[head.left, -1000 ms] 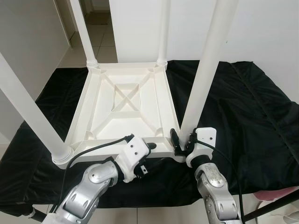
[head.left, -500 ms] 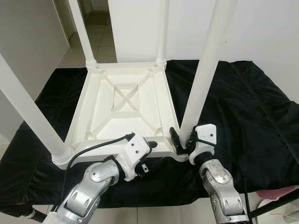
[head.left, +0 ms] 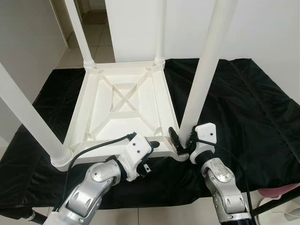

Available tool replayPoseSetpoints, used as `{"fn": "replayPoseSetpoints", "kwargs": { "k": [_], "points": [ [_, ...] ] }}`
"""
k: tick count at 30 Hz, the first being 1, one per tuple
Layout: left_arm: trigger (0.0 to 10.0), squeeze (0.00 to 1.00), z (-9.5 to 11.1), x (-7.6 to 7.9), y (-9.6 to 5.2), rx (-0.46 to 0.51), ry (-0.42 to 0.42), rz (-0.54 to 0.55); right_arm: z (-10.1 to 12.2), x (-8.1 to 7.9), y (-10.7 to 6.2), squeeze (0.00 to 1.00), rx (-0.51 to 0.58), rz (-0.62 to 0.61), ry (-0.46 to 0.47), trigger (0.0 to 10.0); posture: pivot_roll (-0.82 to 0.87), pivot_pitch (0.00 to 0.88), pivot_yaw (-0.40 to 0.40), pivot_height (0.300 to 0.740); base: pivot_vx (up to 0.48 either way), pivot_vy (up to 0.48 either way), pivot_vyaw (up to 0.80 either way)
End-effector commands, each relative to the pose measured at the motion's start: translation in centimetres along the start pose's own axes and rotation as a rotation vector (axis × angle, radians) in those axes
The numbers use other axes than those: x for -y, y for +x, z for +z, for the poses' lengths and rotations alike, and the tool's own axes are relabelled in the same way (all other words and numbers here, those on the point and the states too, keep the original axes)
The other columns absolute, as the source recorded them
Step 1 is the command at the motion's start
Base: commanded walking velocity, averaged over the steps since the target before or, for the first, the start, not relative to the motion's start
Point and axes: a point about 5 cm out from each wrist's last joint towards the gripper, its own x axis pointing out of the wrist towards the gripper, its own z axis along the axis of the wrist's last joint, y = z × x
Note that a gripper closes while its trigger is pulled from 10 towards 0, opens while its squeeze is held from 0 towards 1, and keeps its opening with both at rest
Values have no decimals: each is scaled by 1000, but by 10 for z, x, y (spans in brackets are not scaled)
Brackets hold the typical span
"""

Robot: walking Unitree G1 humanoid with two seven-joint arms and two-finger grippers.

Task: Building children table

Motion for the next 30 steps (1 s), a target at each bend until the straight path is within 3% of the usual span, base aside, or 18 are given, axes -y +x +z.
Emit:
{"fn": "replayPoseSetpoints", "kwargs": {
  "k": [1, 19, 30],
  "points": [
    [10000, 0, -4, -1, -2, -17, 8, -32, -4, 3, 1, 0, -18, 3, -4, 10000, -151, 62, 71, 740, 0, 0, 0],
    [10000, 0, -2, -3, -2, -12, 48, -14, -3, 8, 9, 0, -3, 37, -43, 10000, -136, 64, 72, 740, 0, 0, 0],
    [10000, 0, -5, -1, -5, -25, 18, -33, -3, 9, 11, 0, 0, 58, -63, 10000, -138, 72, 72, 740, 0, 0, 0]
  ]
}}
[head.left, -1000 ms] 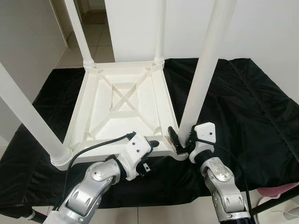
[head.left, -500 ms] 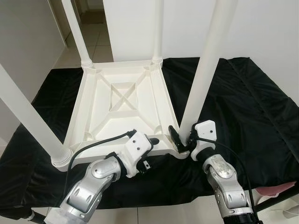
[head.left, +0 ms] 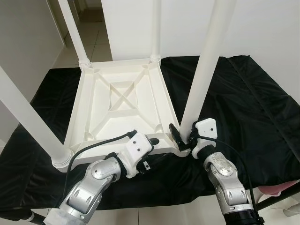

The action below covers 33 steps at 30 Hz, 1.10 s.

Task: Building children table

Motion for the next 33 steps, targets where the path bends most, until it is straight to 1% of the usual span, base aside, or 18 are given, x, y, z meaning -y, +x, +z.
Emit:
{"fn": "replayPoseSetpoints", "kwargs": {
  "k": [1, 6, 8, 16, 18, 22, 23, 24, 25, 26, 27, 28, 29, 30, 31, 32, 33],
  "points": [
    [10000, 0, -3, 4, -5, -13, -32, -49, -6, 0, 1, 0, -25, 17, -6, 10000, -137, 70, 75, 740, 0, 0, 0],
    [10000, 0, -3, 6, -5, -12, -49, -68, -5, 0, 1, 0, -16, 33, -13, 10000, -121, 53, 81, 740, 0, 0, 0],
    [10000, 0, -4, 8, -7, -21, -50, -82, -6, -3, 0, 0, -14, 52, -11, 10000, -104, 44, 77, 740, 0, 0, 0],
    [10000, 0, -5, 9, -10, -28, -49, -93, -7, -4, -1, 0, -17, 84, 3, 10000, -96, 46, 81, 740, 0, 0, 0],
    [10000, 0, -6, 10, -14, -41, -50, -109, -6, 1, -3, 0, -17, 123, 9, 10000, -89, 53, 87, 740, 0, 0, 0],
    [10000, 0, -5, 11, -17, -45, -45, -127, -5, 4, -5, 0, -16, 166, 3, 10000, -87, 48, 89, 740, 0, 0, 0],
    [10000, 0, -4, 12, -18, -43, -41, -137, -4, 6, -7, 0, -17, 212, 2, 10000, -77, 40, 82, 740, 0, 0, 0],
    [10000, 0, -4, 12, -18, -43, -41, -137, -4, 6, -7, 0, -17, 212, 2, 10000, -77, 40, 82, 740, 0, 0, 0],
    [10000, 0, -3, 12, -18, -44, -38, -142, -4, 7, -8, 0, -20, 254, 0, 10000, -79, 38, 86, 740, 0, 0, 0],
    [10000, 0, -3, 12, -18, -44, -38, -142, -4, 7, -8, 0, -20, 254, 0, 10000, -79, 38, 86, 740, 0, 0, 0],
    [10000, 0, -2, 11, -18, -40, -37, -134, -4, 9, -8, 0, -25, 304, -21, 10000, -79, 38, 86, 740, 0, 0, 0],
    [10000, 0, -2, 11, -18, -40, -37, -134, -4, 9, -8, 0, -25, 304, -21, 10000, -79, 38, 86, 740, 0, 0, 0],
    [10000, 0, -1, 9, -18, -36, -35, -127, -4, 10, -7, 0, -26, 342, -36, 10000, -70, 35, 86, 740, 0, 0, 0],
    [10000, 0, -1, 9, -18, -36, -35, -127, -4, 10, -7, 0, -26, 342, -36, 10000, -70, 35, 86, 740, 0, 0, 0],
    [10000, 0, 0, 8, -18, -35, -32, -123, -3, 11, -5, 0, -26, 381, -54, 10000, -70, 35, 86, 740, 0, 0, 0],
    [10000, 0, 0, 8, -18, -35, -32, -123, -3, 11, -5, 0, -26, 381, -54, 10000, -70, 35, 86, 740, 0, 0, 0],
    [10000, 0, 1, 7, -18, -35, -30, -121, -3, 12, -3, 0, -27, 411, -70, 10000, -67, 40, 92, 740, 0, 0, 0]
  ]
}}
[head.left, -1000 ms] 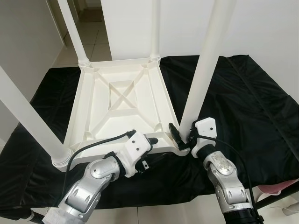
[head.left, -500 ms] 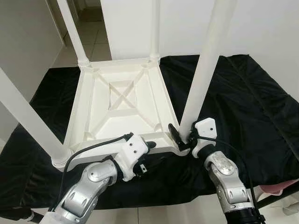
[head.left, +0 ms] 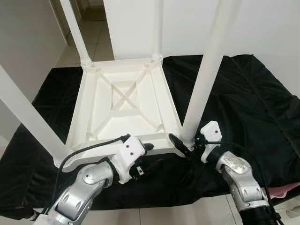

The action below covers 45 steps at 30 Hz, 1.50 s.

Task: Building children table

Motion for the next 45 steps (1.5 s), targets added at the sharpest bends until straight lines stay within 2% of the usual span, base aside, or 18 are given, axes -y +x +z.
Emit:
{"fn": "replayPoseSetpoints", "kwargs": {
  "k": [1, 2, 3, 4, 5, 6, 14, 15, 18, 19, 23, 24, 25, 26, 31, 39, 45],
  "points": [
    [10000, 0, 2, 3, -2, -5, 10, -102, 1, -2, 4, 0, 6, 50, -13, 10000, -67, 40, 92, 740, 0, 0, 0],
    [10000, 0, 2, 3, -2, -5, 10, -102, 1, -2, 4, 0, 6, 50, -13, 10000, -67, 40, 92, 740, 0, 0, 0],
    [10000, 0, 3, 3, -2, -6, 12, -100, 2, 0, 6, 0, 2, 76, -40, 7608, -62, 42, 88, 740, 0, 0, 0],
    [10000, 0, 3, 3, -3, -8, 12, -98, 4, 4, 8, 0, 1, 95, -59, 5922, -57, 39, 85, 740, 0, 0, 0],
    [10000, 0, 3, 3, -3, -8, 12, -98, 4, 4, 8, 0, 1, 95, -59, 5922, -57, 39, 85, 740, 0, 0, 0],
    [10000, 0, 3, 2, -4, -9, 13, -94, 6, 7, 9, 0, 0, 111, -76, 4039, -54, 44, 84, 740, 0, 0, 0],
    [10000, 0, 3, 3, -5, -12, 10, -88, 9, 11, 11, 0, -2, 136, -97, 3725, -53, 43, 82, 740, 0, 0, 0],
    [10000, 0, 3, 3, -5, -11, 9, -86, 8, 12, 10, 0, -8, 149, -103, 1608, -55, 41, 80, 740, 0, 0, 0],
    [10000, 0, 3, 3, -5, -10, 8, -85, 6, 12, 9, 0, -14, 157, -105, 1098, -57, 41, 82, 740, 0, 0, 0],
    [10000, 0, 3, 2, -4, -9, 9, -86, 4, 12, 7, 0, -25, 163, -105, 0, -59, 42, 84, 740, 0, 0, 0],
    [10000, 0, 4, 1, -4, -10, 10, -89, 0, 11, 3, 0, -39, 163, -90, 0, -63, 44, 87, 740, 0, 0, 0],
    [10000, 0, 3, 1, -4, -11, 10, -90, -1, 11, 2, 0, -43, 154, -80, 3020, -63, 44, 87, 740, 0, 0, 0],
    [10000, 0, 3, 1, -4, -11, 10, -90, -1, 11, 2, 0, -43, 154, -80, 3020, -63, 44, 87, 740, 0, 0, 0],
    [10000, 0, 3, 0, -3, -13, 11, -90, 0, 11, 1, 0, -36, 131, -53, 10000, -67, 46, 90, 740, 0, 0, 0],
    [10000, 0, 4, -1, -3, -12, 12, -85, 4, 8, 0, 0, -10, 71, -10, 10000, -70, 49, 84, 740, 0, 0, 0],
    [10000, 0, 1, -1, -3, -18, 7, -80, -3, -10, -2, 0, -8, -173, 76, 10000, -79, 49, 80, 740, 0, 0, 0],
    [10000, 0, 0, -1, -2, -18, 7, -80, -6, -14, -4, 0, -30, -294, 109, 10000, -84, 48, 77, 740, 0, 0, 0]
  ]
}}
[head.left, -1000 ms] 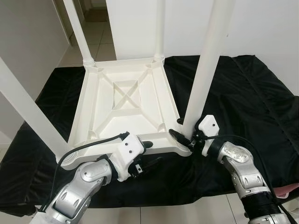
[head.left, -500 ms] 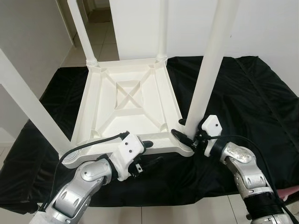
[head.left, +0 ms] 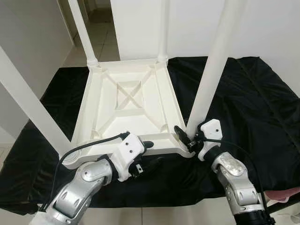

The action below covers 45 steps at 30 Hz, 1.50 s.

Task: Building children table

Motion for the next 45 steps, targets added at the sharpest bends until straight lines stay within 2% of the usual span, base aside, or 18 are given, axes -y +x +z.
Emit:
{"fn": "replayPoseSetpoints", "kwargs": {
  "k": [1, 5, 11, 16, 17, 20, 21, 28, 29, 30, 31, 33, 34, 35, 36, 39, 43, 45],
  "points": [
    [10000, 0, -3, 1, 0, -15, 1, -72, -12, -1, -6, 0, -72, -92, 48, 10000, -84, 48, 77, 740, 0, 0, 0],
    [10000, 0, -3, 0, 2, -13, 10, -69, -12, -9, -9, 0, -107, -234, 80, 10000, -92, 38, 74, 740, 0, 0, 0],
    [10000, 0, 1, -6, 4, -3, 22, -52, -6, -23, -5, 0, -85, -336, 158, 10000, -90, 41, 68, 740, 0, 0, 0],
    [10000, 0, 0, -8, 3, -4, 16, -44, -3, -26, -5, 0, -71, -381, 178, 10000, -94, 45, 73, 740, 0, 0, 0],
    [10000, 0, 0, -8, 3, -2, 11, -47, -3, -27, -5, 114, -75, -388, 184, 10000, -99, 46, 73, 740, 0, 0, 0],
    [10000, 0, 0, -8, 3, -1, 8, -50, -3, -28, -6, 114, -79, -391, 188, 10000, -99, 46, 73, 740, 0, 0, 0],
    [10000, 0, -1, -8, 3, -9, 15, -54, -2, -27, -7, 1000, -72, -389, 183, 10000, -94, 40, 87, 740, 0, 0, 0],
    [10000, 0, 1, -11, 5, 0, 21, -50, 4, -18, -9, 1000, -49, -396, 180, 10000, -94, 44, 80, 740, 0, 0, 0],
    [10000, 0, 1, -10, 4, -1, 20, -51, 4, -17, -9, 902, -46, -379, 183, 10000, -91, 47, 79, 740, 0, 0, 0],
    [10000, 0, 1, -10, 4, -1, 18, -52, 4, -17, -9, 902, -46, -367, 184, 10000, -91, 47, 79, 740, 0, 0, 0],
    [10000, 0, 0, -9, 4, -2, 17, -52, 4, -17, -10, 0, -46, -345, 182, 10000, -87, 47, 76, 740, 0, 0, 0],
    [10000, 0, 0, -9, 3, -2, 16, -53, 4, -17, -10, 0, -47, -332, 180, 10000, -87, 47, 76, 740, 0, 0, 0],
    [10000, 0, 0, -8, 3, -2, 13, -55, 5, -16, -11, 0, -36, -267, 171, 10000, -88, 49, 77, 740, 0, 0, 0],
    [10000, 0, 0, -8, 3, -2, 13, -55, 5, -16, -11, 0, -36, -267, 171, 10000, -88, 49, 77, 740, 0, 0, 0],
    [10000, 0, 0, -7, 3, -2, 11, -56, 5, -13, -12, 0, -35, -212, 158, 10000, -86, 44, 74, 740, 0, 0, 0],
    [10000, 0, -1, -7, 4, -2, 9, -56, 4, -11, -12, 0, -38, -175, 145, 10000, -88, 39, 74, 740, 0, 0, 0],
    [10000, 0, -1, -6, 4, -1, 10, -61, 1, 1, -11, 0, -62, -95, 79, 10000, -84, 31, 68, 740, 0, 0, 0],
    [10000, 0, -2, -7, 4, -3, 17, -60, 0, 13, -8, 0, -81, 15, 28, 10000, -82, 19, 63, 740, 0, 0, 0]
  ]
}}
